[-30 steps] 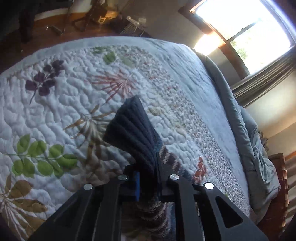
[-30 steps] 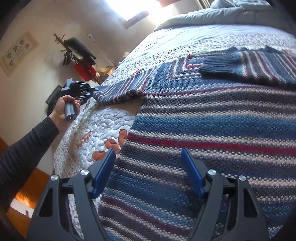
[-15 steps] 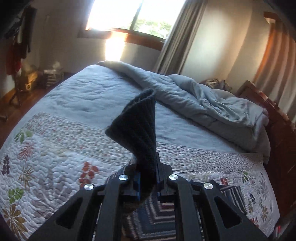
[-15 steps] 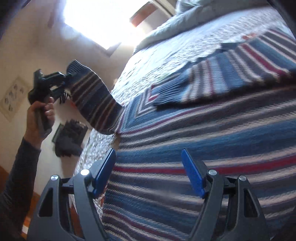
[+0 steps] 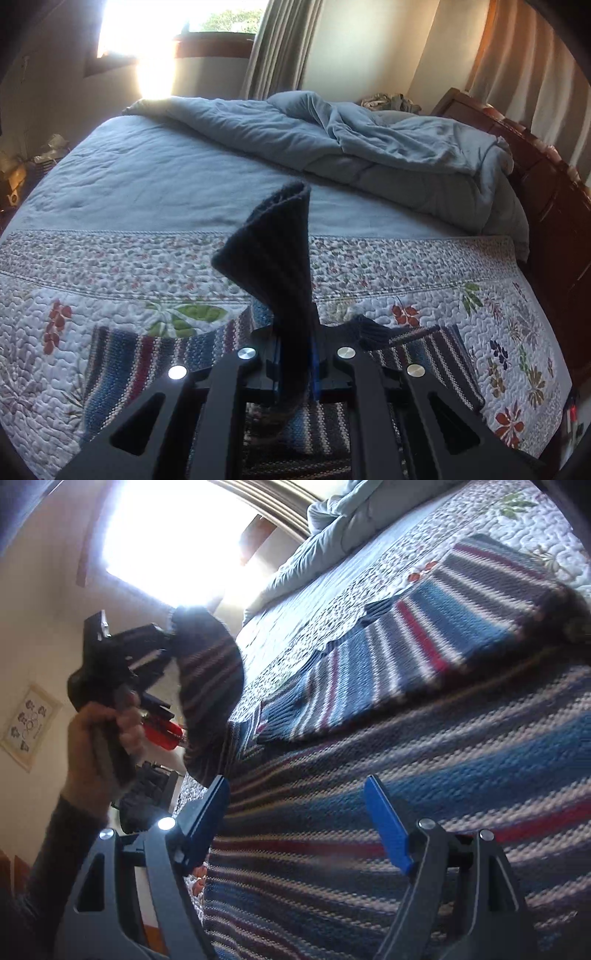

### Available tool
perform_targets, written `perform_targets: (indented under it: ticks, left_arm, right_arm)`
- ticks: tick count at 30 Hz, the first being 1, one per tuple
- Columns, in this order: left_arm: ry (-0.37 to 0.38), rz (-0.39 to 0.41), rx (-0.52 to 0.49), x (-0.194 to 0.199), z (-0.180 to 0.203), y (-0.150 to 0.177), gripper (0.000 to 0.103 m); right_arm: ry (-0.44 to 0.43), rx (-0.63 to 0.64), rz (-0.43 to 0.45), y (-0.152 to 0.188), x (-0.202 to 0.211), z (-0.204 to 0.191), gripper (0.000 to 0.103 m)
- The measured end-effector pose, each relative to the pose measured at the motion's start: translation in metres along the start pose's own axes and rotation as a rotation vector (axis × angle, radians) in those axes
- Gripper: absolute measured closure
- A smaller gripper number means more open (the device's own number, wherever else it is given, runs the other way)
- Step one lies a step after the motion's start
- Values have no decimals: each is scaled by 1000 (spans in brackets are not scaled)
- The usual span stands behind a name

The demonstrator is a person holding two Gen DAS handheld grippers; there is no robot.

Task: Fold small clothes
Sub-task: 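Lift the sleeve and fold it across the sweater body with the left gripper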

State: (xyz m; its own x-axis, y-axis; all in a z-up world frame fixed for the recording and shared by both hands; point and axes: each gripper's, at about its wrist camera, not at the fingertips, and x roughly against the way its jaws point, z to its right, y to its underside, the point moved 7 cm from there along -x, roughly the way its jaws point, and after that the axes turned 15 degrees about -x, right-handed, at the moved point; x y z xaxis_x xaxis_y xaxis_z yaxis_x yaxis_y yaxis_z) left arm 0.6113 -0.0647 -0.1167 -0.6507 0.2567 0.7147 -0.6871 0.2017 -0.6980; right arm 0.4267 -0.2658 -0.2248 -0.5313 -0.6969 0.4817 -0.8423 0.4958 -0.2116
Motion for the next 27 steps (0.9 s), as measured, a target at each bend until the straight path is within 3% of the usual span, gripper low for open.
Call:
perform_targets:
  ticks: [6, 14, 16, 17, 18, 20, 23, 25, 27]
  left_arm:
    - [-38, -19, 4, -40, 50, 26, 92]
    - [5, -82, 33, -82, 98, 73, 89]
    - [53, -101, 30, -85, 106, 84, 72]
    - [80, -103, 23, -82, 109, 89, 41]
    - [96, -86, 19, -77, 111, 90, 17]
    - [162, 1, 17, -53, 108, 88, 12]
    - [280, 43, 79, -24, 93, 90, 6]
    - [286, 38, 119, -8, 74, 99, 5]
    - [295, 56, 167, 10, 52, 113, 5]
  right_arm:
    - [-3, -28, 23, -10, 12, 9, 27]
    - [16, -68, 49, -19, 23, 28, 26]
    - [19, -79, 54, -22, 25, 33, 26]
    - [19, -86, 55, -23, 26, 35, 26]
    - [18, -95, 53, -24, 26, 38, 26]
    - [17, -109, 50, -24, 25, 43, 26]
    - [30, -98, 50, -22, 23, 44, 27]
    - [40, -79, 48, -20, 24, 38, 28]
    - [30, -52, 40, -28, 28, 27, 37]
